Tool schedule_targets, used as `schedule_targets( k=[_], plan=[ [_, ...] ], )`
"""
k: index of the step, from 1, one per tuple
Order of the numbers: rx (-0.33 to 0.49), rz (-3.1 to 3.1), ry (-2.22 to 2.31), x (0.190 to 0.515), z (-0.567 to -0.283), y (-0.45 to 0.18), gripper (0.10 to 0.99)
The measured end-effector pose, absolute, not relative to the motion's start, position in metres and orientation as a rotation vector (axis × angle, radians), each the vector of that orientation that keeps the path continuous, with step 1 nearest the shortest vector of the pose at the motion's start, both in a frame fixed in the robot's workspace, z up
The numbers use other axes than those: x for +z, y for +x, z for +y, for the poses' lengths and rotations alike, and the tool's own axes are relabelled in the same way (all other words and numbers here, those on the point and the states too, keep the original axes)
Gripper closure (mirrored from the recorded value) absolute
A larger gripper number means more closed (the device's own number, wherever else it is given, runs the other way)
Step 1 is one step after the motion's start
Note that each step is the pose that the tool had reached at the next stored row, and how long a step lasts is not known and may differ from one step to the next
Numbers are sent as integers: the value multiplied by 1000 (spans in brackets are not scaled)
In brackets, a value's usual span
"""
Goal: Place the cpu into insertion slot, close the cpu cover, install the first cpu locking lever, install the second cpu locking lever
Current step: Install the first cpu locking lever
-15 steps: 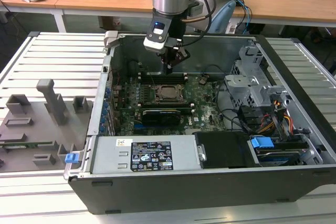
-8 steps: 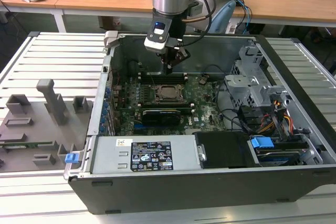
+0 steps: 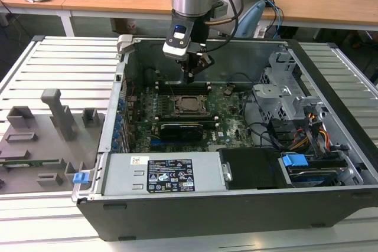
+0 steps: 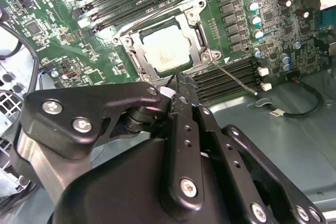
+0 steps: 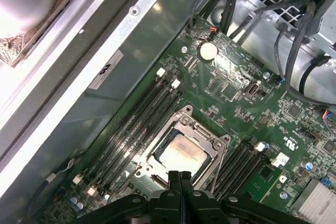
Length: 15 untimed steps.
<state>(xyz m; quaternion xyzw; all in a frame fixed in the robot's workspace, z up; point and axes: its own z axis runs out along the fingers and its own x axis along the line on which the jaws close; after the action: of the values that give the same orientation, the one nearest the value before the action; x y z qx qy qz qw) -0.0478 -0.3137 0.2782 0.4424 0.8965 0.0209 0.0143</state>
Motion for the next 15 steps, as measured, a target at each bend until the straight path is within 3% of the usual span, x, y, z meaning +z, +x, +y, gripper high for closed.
schedule_targets(
  k=[15],
  plan=[
    [66, 2835, 1287, 278, -314, -48, 980]
  ],
)
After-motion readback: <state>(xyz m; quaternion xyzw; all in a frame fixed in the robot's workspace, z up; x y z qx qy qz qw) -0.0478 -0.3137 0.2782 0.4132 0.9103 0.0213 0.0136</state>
